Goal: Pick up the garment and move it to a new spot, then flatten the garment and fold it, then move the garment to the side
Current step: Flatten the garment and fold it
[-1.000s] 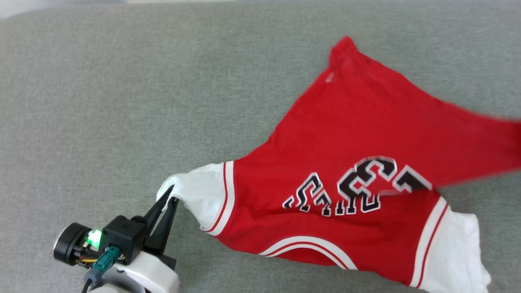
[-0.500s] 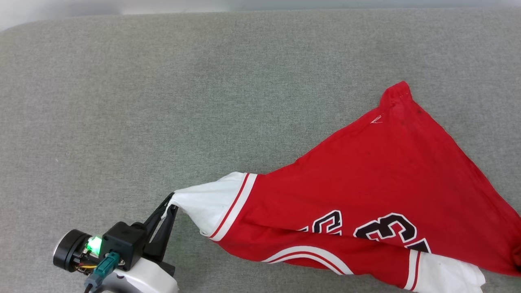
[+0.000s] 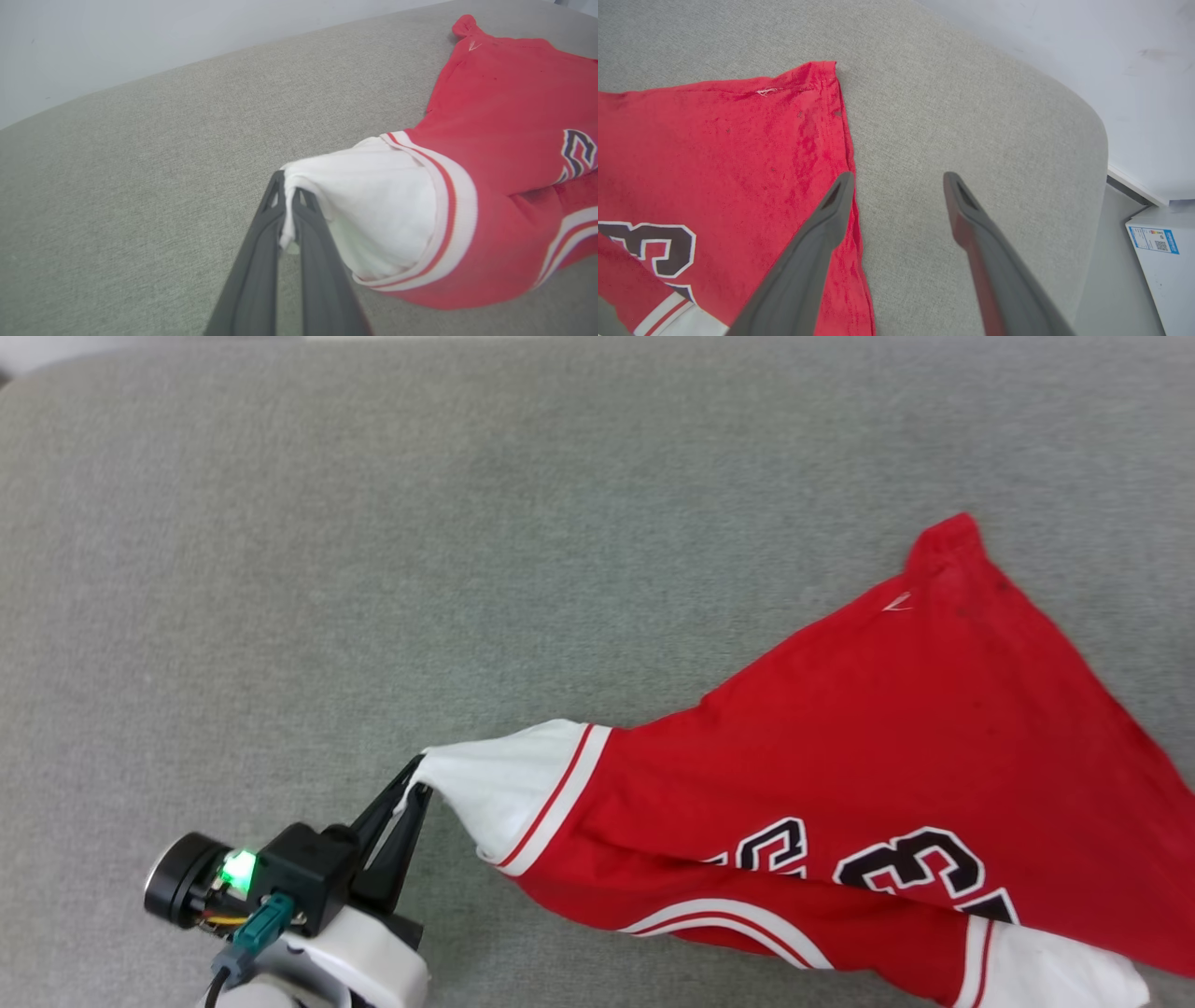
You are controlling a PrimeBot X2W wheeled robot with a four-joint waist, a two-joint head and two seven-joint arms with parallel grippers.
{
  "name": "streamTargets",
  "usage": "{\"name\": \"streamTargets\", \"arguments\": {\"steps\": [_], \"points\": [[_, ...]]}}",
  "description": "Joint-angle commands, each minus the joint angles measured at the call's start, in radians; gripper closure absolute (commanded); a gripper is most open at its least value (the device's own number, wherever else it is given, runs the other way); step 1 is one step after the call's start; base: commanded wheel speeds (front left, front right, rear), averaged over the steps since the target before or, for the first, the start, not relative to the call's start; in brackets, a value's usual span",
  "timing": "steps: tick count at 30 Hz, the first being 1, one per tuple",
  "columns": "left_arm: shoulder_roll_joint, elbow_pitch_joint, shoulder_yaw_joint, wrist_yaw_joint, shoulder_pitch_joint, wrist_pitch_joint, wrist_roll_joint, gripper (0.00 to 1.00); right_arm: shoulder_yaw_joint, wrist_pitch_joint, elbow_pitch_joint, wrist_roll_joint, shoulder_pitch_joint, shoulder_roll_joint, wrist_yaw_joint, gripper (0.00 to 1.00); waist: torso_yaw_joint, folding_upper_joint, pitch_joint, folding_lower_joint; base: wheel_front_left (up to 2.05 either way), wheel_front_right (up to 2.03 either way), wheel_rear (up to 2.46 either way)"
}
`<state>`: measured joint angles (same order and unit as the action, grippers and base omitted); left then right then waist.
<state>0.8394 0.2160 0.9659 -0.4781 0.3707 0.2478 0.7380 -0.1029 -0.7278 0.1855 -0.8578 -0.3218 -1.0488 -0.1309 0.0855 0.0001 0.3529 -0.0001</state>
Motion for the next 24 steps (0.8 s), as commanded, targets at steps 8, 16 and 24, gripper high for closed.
{"name": "streamTargets", "arguments": {"steps": [8, 16, 24], "points": [[-0.045, -0.016, 0.008, 0.033, 0.086, -0.008, -0.037, 1.00, -0.218, -0.284, -0.048, 0.096, -0.382, 0.111, 0.000, 0.00, 0.076, -0.0001, 0.097, 0.0001, 0.00, 0.00, 0.00], [-0.086, -0.033, 0.007, 0.047, 0.129, 0.000, -0.057, 1.00, -0.393, -0.408, -0.266, 0.191, -0.615, 0.254, 0.000, 0.00, 0.118, -0.0001, 0.180, 0.0001, 0.00, 0.00, 0.00], [-0.116, -0.064, 0.003, 0.063, 0.145, 0.006, -0.064, 1.00, -0.536, -0.352, -0.399, 0.156, -0.557, 0.300, 0.000, 0.00, 0.134, -0.0001, 0.212, 0.0001, 0.00, 0.00, 0.00]]}}
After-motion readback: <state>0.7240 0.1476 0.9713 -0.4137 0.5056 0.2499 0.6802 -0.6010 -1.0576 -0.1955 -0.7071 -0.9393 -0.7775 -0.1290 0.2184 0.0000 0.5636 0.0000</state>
